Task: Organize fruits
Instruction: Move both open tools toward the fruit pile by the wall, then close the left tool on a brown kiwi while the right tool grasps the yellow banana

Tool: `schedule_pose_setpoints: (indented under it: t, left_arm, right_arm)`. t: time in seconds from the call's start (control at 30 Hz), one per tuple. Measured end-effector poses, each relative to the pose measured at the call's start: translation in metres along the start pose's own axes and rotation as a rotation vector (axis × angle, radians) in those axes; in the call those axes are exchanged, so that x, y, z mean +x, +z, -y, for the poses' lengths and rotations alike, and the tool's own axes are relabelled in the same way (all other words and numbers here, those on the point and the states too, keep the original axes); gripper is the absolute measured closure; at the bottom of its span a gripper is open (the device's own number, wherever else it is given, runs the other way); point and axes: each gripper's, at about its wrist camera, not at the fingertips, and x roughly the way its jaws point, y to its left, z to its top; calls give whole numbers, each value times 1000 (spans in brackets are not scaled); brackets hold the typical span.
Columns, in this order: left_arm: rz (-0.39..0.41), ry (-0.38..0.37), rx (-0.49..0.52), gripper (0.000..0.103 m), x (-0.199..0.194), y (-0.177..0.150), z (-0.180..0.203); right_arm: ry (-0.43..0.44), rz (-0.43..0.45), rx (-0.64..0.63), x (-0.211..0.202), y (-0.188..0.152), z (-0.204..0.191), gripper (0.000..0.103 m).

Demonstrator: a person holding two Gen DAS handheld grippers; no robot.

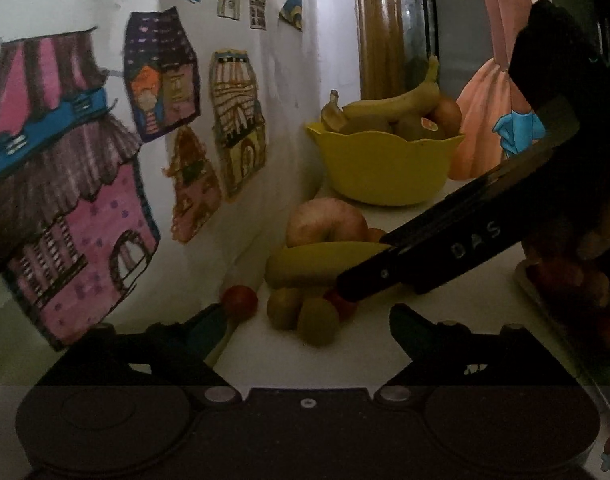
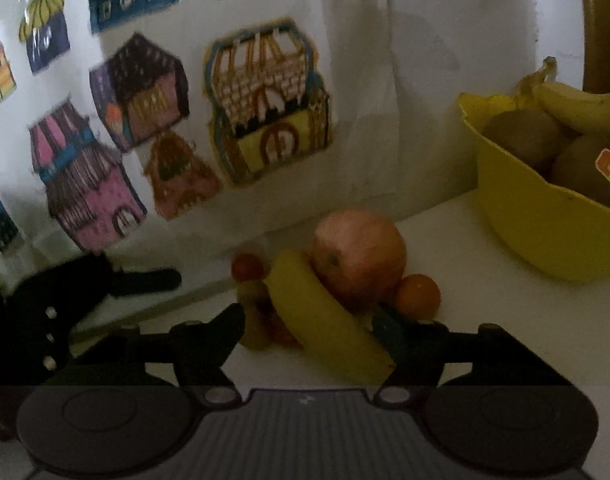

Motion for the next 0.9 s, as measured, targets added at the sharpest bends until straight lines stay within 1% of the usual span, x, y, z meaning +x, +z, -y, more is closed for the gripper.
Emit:
schedule_pose_setpoints:
  t: [0.03, 0.1, 0.13, 0.2, 0.27, 0.37, 0.43, 0.47, 0.53, 0.57, 0.7, 0.9]
  left_arm:
    - [-3, -4, 3, 17, 3, 1, 0]
    - [-8, -5, 4, 24, 7, 4, 1]
    - [-10, -4, 3, 25, 7, 4, 1]
    - [-21, -4, -1, 32, 13, 6, 1]
    - [-34, -10, -13, 37, 18, 8, -1]
    - [-60, -25, -26, 49, 26, 10, -2]
    - [-69, -25, -32, 60, 28, 10, -4]
    - [-69, -29, -40, 63, 28, 9, -5]
    - [-72, -35, -59, 65, 27, 8, -7]
    - [-74, -38, -62, 74, 26, 7, -7]
    - [-90, -42, -78, 75, 19, 5, -7]
    - [-120, -55, -139, 75, -2, -4, -13]
  right_arm:
    - [-5, 0, -7, 1, -1, 0, 35]
    - [-10, 5, -4, 3, -2, 2, 40]
    - [-14, 6, -2, 4, -3, 3, 43]
    - [-8, 10, 0, 3, -3, 5, 43]
    - [-13, 16, -11, 2, -4, 3, 44]
    - [-13, 19, -14, 4, -1, 2, 45]
    - [-21, 22, -23, 1, -2, 3, 45]
    - [-16, 24, -19, 0, -2, 3, 46]
    - [-13, 24, -21, -2, -3, 2, 48]
    - [-12, 25, -22, -2, -5, 3, 48]
    - [-11, 24, -5, -10, -10, 0, 53]
    - [-38, 26, 20, -24, -16, -11, 62]
